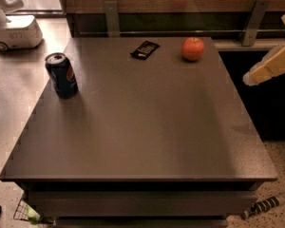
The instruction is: Move apple near pepsi can
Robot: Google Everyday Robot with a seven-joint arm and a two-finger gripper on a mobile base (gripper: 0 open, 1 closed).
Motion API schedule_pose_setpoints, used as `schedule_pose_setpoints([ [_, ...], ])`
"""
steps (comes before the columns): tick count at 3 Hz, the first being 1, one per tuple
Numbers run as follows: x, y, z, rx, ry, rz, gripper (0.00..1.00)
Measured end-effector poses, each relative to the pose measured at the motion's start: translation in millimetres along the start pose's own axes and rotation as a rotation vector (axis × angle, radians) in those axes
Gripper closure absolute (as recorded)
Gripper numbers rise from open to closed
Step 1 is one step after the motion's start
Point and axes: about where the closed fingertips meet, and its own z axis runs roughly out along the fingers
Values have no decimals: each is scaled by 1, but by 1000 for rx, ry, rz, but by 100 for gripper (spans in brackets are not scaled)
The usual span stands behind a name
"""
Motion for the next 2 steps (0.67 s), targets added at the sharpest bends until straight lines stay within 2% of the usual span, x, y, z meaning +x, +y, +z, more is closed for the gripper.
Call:
schedule_pose_setpoints([
  [1,-11,-33,37,48,-149,118,0],
  [2,-24,-53,82,67,-287,255,0],
])
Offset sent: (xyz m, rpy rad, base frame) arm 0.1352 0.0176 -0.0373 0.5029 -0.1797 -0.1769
